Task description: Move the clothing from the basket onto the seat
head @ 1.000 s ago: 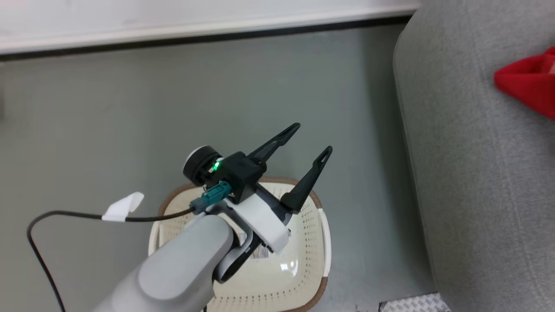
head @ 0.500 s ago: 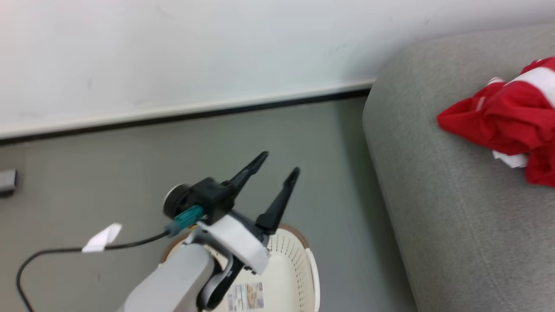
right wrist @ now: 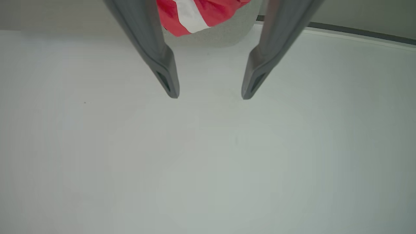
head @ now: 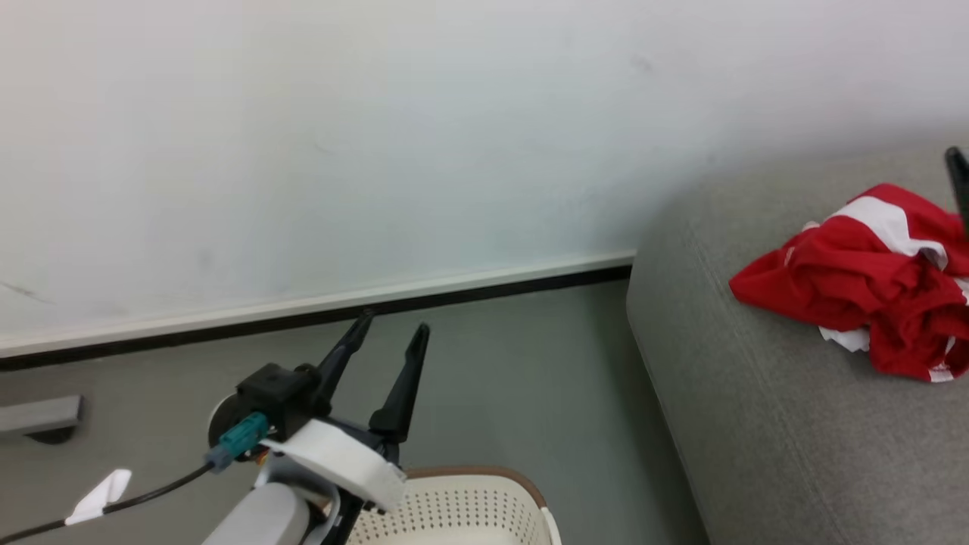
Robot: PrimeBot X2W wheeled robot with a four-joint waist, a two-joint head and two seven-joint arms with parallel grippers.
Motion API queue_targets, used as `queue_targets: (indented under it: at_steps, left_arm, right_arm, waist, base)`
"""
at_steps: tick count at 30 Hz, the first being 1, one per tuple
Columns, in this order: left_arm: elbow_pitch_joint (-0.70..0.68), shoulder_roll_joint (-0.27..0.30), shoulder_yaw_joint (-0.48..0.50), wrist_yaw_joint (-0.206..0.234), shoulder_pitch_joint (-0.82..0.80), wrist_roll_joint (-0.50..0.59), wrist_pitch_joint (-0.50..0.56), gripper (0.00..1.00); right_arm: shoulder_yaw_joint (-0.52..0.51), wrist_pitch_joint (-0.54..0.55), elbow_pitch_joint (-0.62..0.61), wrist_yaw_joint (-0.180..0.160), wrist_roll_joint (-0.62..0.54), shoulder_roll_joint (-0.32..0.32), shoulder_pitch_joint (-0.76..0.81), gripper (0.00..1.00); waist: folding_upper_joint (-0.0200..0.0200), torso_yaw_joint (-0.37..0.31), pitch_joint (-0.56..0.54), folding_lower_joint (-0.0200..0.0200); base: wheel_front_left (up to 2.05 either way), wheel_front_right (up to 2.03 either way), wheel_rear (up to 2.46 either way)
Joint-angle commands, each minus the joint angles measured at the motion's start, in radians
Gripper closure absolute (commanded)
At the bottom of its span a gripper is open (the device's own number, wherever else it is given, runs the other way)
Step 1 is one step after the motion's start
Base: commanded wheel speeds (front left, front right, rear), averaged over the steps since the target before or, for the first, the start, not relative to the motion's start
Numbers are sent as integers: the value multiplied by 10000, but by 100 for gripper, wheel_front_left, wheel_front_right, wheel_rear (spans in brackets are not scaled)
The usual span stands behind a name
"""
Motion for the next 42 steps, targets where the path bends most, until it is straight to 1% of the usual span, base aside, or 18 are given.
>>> queue_targets:
  at_steps: [1,2,3,6,9,12,14,16,19,20,23,27,30,34,42]
  left_arm:
    - [-65,108,224,81,370,137,-2,0]
    - [-65,108,224,81,370,137,-2,0]
    - [-88,125,424,107,579,160,-2,0]
    - [-82,141,610,164,793,182,-2,0]
    - [-109,169,948,319,1030,277,-2,0]
    - [-146,164,1320,537,1279,366,-2,0]
    - [-203,159,1573,661,1448,436,-2,0]
    - [-292,98,1867,705,1638,422,-2,0]
    - [-368,42,2331,849,1967,614,-2,0]
    - [-431,-19,2528,904,2066,724,-2,0]
    - [-512,37,2873,1167,2472,1336,-2,0]
    - [-640,-203,3350,1346,2887,1940,-2,0]
    - [-596,-376,3744,1302,3170,2167,-2,0]
    - [-326,-654,4261,1060,3459,2324,-3,0]
    - [235,-1236,5051,392,3750,2542,-3,0]
  right_arm:
    - [51,-133,-398,-27,-14,104,361,0]
    - [51,-133,-398,-27,-14,104,361,0]
    - [30,-251,-779,-27,-43,284,588,0]
    - [-70,-393,-1103,-27,-148,454,829,0]
    - [-480,-656,-1396,-27,-398,821,1270,0]
    - [-1071,-898,-1600,-27,-858,1341,1913,0]
    - [-1438,-1001,-1788,-27,-1088,1797,2389,0]
    - [-1646,-1054,-2052,-27,-1241,2305,2940,0]
    - [-1908,-1123,-2403,-27,-1716,2819,3671,0]
    - [-2003,-1136,-2509,-27,-1949,3027,3917,0]
    - [-2428,-1131,-2940,-27,-2746,3593,4593,0]
    - [-3339,-1127,-3282,-27,-3716,4399,5653,0]
    - [-3695,-1129,-3420,-27,-4274,4855,6290,0]
    - [-3954,-1130,-3422,-27,-4699,5208,6663,0]
    - [-4267,-1131,-3220,-27,-4952,5449,6921,0]
  waist:
    - [-1,320,-353,3]
    - [-1,320,-353,3]
    - [-1,473,-453,3]
    - [-1,631,-554,3]
    - [-1,888,-668,3]
    - [-1,1143,-777,3]
    - [-1,1291,-845,3]
    - [-1,1424,-913,3]
    - [-1,1600,-970,3]
    - [-1,1642,-993,3]
    - [-1,1722,-1056,3]
    - [-1,1875,-1149,3]
    - [-1,1925,-1177,3]
    - [-1,1898,-1190,3]
    - [-1,1782,-1140,3]
  base:
    - [0,0,0]
    - [0,0,0]
    - [0,0,0]
    - [0,0,0]
    - [0,0,0]
    - [0,0,0]
    - [0,0,0]
    - [0,0,0]
    - [0,0,0]
    - [0,0,0]
    - [0,0,0]
    - [0,0,0]
    - [0,0,0]
    - [0,0,0]
    - [0,0,0]
